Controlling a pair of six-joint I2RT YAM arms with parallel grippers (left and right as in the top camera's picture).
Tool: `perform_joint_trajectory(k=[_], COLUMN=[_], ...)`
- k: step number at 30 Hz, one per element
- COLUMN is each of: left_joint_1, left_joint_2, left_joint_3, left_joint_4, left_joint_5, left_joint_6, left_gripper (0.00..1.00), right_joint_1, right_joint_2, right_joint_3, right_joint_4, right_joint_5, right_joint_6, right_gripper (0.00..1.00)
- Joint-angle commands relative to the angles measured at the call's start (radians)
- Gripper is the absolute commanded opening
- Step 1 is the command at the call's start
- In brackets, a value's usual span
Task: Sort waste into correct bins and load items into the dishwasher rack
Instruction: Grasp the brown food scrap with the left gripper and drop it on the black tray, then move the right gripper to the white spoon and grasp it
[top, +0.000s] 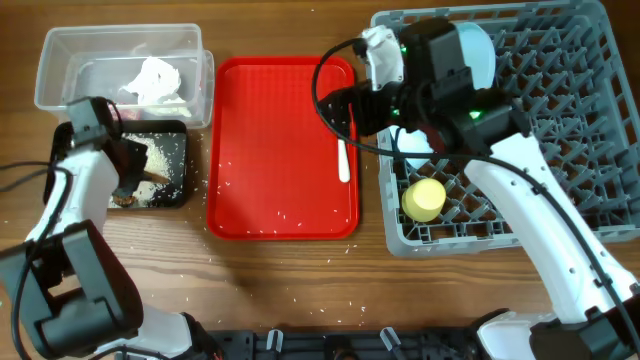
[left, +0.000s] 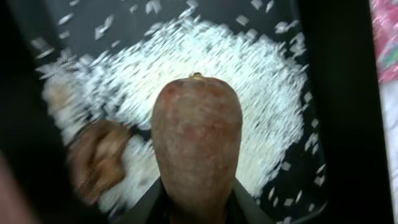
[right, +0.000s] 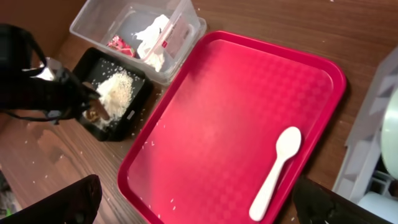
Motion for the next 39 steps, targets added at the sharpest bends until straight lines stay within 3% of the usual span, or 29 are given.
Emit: perform_joint_trajectory(k=[1,3,4,7,9,12,13,14,17,19,22,25,28,34,39], left_joint_1=[0.001,0.001,0.001,0.001,0.001,-0.006,-0.018,-0.043,-0.137,-0.202,-0.288,-0.344,-0.354,-0.354,-0.354], left_joint_2=[-0.001,-0.001,-0.001,-0.002,-0.013,-0.071,-0.095,-0.122,-0.152,-0.152,-0.149,-0.149,-0.148,-0.148,-0.148], left_joint_3=[-0.103,-0.136,-0.137,-0.137,-0.122,-0.051,-0.029,0.005,0.108,0.166,0.174,0.174,0.174,0.174,0.174], left_joint_4=[0.132,0.185,0.185,0.193,0.201,0.135,0.104,0.034,-0.151,-0.226,-0.213,-0.183,-0.173,-0.173,-0.173], left_joint_5=[-0.013,-0.045,-0.048,-0.048,-0.031,0.081,0.124,0.170,0.188,0.188,0.188,0.185,0.185,0.185,0.185], left_joint_6=[-0.014,-0.014,-0.013,-0.013,0.010,0.203,0.281,0.349,0.502,0.531,0.534,0.552,0.548,0.548,0.548], left_gripper=[0.27,0.30,0.41,0.59,0.65,0.70,0.81,0.84,0.88,0.91,0.96,1.00,1.00,1.00,1.00], right_joint_1=[0.038,0.048,0.048,0.048,0.048,0.048,0.048,0.049,0.065,0.072,0.073,0.073,0.073,0.073,0.073], right_joint_2=[0.021,0.021,0.021,0.021,0.021,0.021,0.024,0.036,0.122,0.193,0.327,0.408,0.437,0.517,0.607], right_joint_3=[-0.007,-0.008,-0.008,-0.008,-0.008,-0.008,-0.008,-0.008,-0.008,-0.008,-0.008,-0.008,-0.008,-0.008,-0.008], right_joint_4=[0.005,0.006,0.007,0.007,0.008,0.023,0.027,0.029,0.041,0.053,0.076,0.090,0.104,0.127,0.145], right_joint_5=[0.029,0.029,0.029,0.029,0.055,0.083,0.102,0.123,0.160,0.171,0.178,0.269,0.309,0.343,0.343], right_joint_6=[-0.021,-0.022,-0.021,-0.021,-0.018,0.018,0.048,0.076,0.121,0.158,0.197,0.176,0.107,0.108,0.109], right_gripper=[1.00,1.00,1.00,1.00,0.99,1.00,0.99,0.99,0.96,0.93,0.84,0.83,0.80,0.67,0.62])
